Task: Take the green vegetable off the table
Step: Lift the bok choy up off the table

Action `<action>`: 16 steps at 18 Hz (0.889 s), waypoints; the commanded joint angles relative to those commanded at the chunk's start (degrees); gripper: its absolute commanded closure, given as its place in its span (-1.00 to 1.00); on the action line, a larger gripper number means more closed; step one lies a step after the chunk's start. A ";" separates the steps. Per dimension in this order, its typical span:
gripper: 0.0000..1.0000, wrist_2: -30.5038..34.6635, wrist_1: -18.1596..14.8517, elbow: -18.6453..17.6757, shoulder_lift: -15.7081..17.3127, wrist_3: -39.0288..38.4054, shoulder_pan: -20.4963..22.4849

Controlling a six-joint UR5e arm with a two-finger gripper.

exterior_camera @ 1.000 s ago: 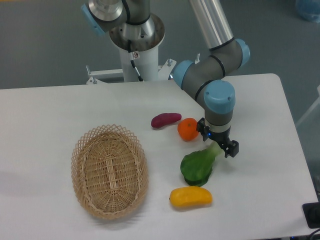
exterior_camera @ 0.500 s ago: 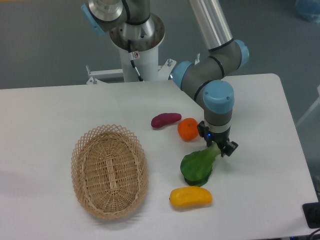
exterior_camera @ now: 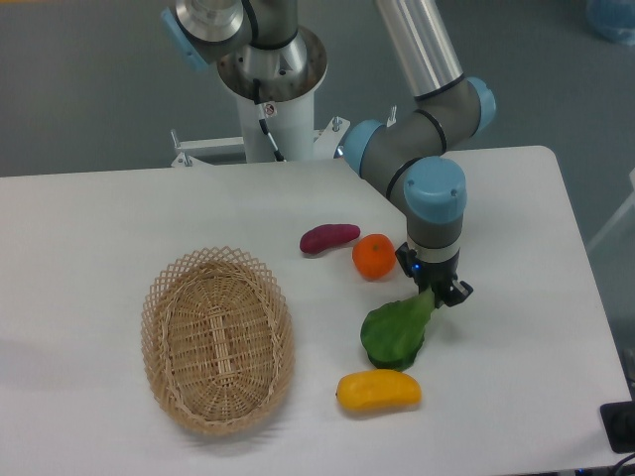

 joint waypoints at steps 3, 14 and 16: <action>0.38 -1.14 -0.96 0.53 1.93 3.33 2.02; 0.42 -15.10 -21.09 11.15 9.14 2.41 5.19; 0.41 -19.93 -21.18 12.39 9.93 -1.11 4.40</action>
